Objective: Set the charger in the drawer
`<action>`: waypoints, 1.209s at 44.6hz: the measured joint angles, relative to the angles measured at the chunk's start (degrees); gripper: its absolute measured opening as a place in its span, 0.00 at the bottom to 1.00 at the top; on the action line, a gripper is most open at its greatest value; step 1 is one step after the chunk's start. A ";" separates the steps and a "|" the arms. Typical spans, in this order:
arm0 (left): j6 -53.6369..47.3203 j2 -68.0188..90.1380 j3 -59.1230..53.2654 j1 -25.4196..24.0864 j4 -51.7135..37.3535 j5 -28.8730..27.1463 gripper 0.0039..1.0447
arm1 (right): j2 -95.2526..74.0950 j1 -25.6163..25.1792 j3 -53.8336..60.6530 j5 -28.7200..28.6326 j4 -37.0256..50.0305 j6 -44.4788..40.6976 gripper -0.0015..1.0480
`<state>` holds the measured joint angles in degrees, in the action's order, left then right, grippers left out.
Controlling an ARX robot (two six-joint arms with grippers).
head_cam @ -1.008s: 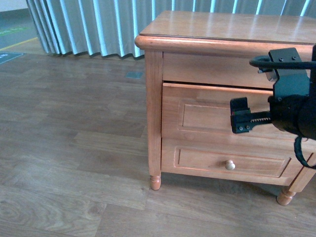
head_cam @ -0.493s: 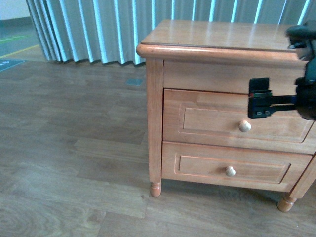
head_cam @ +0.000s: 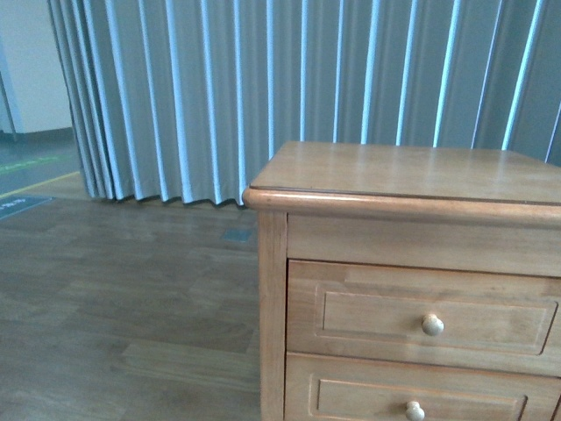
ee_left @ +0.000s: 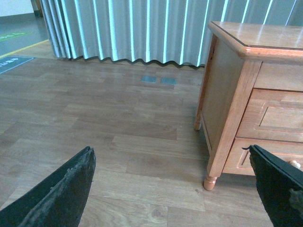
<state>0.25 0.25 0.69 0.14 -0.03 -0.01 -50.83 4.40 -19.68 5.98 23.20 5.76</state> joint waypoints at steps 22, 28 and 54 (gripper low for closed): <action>0.02 0.00 0.00 0.00 0.00 0.00 0.94 | 13.00 -4.35 14.32 -5.86 8.74 -5.66 0.01; 0.00 -0.02 0.00 0.00 0.00 0.00 0.94 | 17.57 -4.35 15.82 -5.88 5.88 -5.70 0.02; 0.00 0.00 0.00 0.00 0.00 0.00 0.94 | 33.51 -4.33 19.41 -5.88 -5.79 -5.70 0.02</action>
<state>0.25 0.25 0.69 0.14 -0.03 -0.01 -17.32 0.08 -0.27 0.10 17.41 0.05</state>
